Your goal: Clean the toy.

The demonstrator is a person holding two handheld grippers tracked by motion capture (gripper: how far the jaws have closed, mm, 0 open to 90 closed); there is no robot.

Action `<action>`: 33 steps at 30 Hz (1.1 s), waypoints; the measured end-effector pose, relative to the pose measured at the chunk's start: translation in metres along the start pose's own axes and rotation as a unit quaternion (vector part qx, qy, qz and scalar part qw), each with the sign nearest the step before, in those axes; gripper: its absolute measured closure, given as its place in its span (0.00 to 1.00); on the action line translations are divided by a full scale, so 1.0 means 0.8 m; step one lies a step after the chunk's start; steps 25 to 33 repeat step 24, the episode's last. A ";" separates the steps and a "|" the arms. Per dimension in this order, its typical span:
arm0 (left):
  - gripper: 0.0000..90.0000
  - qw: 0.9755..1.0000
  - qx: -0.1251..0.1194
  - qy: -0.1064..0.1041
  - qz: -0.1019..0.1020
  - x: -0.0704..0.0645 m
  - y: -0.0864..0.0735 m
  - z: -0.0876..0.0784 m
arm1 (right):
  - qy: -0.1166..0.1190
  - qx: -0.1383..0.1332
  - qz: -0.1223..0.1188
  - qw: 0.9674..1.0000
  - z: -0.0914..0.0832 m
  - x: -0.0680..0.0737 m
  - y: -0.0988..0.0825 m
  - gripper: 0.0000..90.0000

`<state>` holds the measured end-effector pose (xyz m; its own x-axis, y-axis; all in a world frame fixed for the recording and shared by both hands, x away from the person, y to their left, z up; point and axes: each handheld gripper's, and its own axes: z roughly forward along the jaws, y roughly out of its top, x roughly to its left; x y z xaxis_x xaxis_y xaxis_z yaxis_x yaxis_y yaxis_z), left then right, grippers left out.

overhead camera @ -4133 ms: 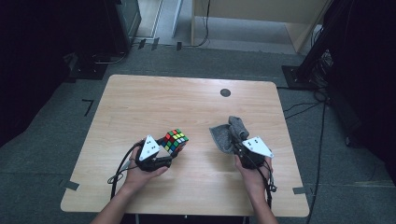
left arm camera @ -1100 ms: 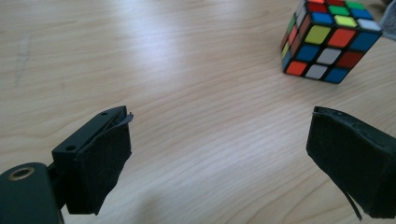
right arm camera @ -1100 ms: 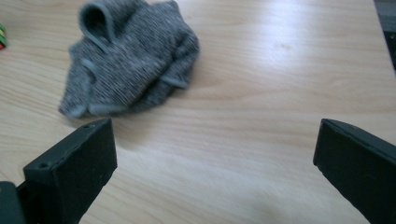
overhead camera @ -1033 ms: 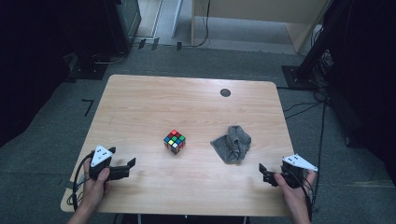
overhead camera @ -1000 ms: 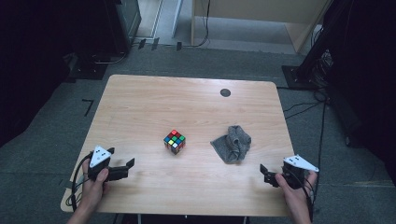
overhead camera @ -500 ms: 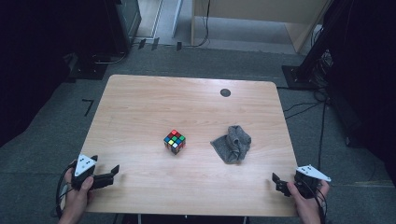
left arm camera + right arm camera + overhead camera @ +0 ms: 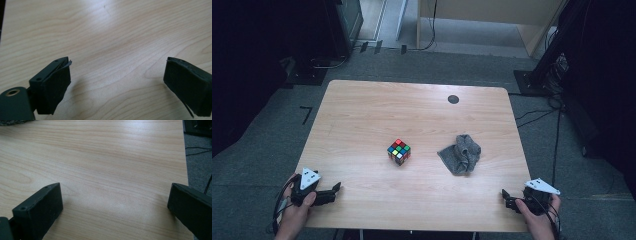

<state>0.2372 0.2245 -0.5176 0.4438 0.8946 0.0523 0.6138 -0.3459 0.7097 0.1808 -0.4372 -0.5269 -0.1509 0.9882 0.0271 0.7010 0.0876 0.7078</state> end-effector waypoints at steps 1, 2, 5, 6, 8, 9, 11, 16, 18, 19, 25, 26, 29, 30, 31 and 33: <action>0.10 1.000 0.004 -0.007 -0.006 0.002 0.000 0.001 | 0.000 0.000 0.000 1.000 0.000 0.000 0.000 0.00; 0.10 1.000 0.007 -0.014 -0.015 0.004 0.000 0.001 | 0.000 0.000 0.000 1.000 0.000 0.000 0.000 0.00; 0.10 1.000 0.007 -0.011 -0.017 0.004 0.000 0.001 | 0.000 0.000 0.000 1.000 0.000 0.000 0.000 0.00; 0.10 1.000 0.007 -0.011 -0.017 0.004 0.000 0.001 | 0.000 0.000 0.000 1.000 0.000 0.000 0.000 0.00; 0.10 1.000 0.007 -0.011 -0.018 0.004 0.000 0.001 | 0.000 0.000 0.001 1.000 0.000 0.000 0.000 0.00; 0.10 1.000 0.007 -0.011 -0.018 0.004 0.000 0.001 | 0.000 0.000 0.001 1.000 0.000 0.000 0.000 0.00; 0.10 1.000 0.007 -0.011 -0.018 0.004 0.000 0.001 | 0.000 0.000 0.001 1.000 0.000 0.000 0.000 0.00; 0.10 1.000 0.007 -0.011 -0.018 0.004 0.000 0.001 | 0.000 0.000 0.001 1.000 0.000 0.000 0.000 0.00; 0.10 1.000 0.007 -0.011 -0.018 0.004 0.000 0.001 | 0.000 0.000 0.001 1.000 0.000 0.000 0.000 0.00; 0.10 1.000 0.007 -0.011 -0.018 0.004 0.000 0.001 | 0.000 0.000 0.001 1.000 0.000 0.000 0.000 0.00; 0.10 1.000 0.008 -0.011 -0.018 0.005 0.001 0.002 | 0.000 0.000 0.001 1.000 0.000 0.000 0.000 0.00; 0.10 1.000 0.008 -0.011 -0.018 0.005 0.001 0.002 | 0.000 0.000 0.001 1.000 0.000 0.000 0.000 0.00; 0.10 1.000 0.008 -0.011 -0.018 0.005 0.001 0.002 | 0.000 0.000 0.001 1.000 0.000 0.000 0.000 0.00; 0.10 1.000 0.008 -0.011 -0.018 0.005 0.001 0.002 | 0.000 0.000 0.001 1.000 0.000 0.000 0.000 0.00; 0.10 1.000 0.008 -0.011 -0.018 0.005 0.001 0.002 | 0.000 0.000 0.001 1.000 0.000 0.000 0.000 0.00; 0.10 1.000 0.008 -0.011 -0.018 0.005 0.001 0.002 | 0.000 0.000 0.001 1.000 0.000 0.000 0.000 0.00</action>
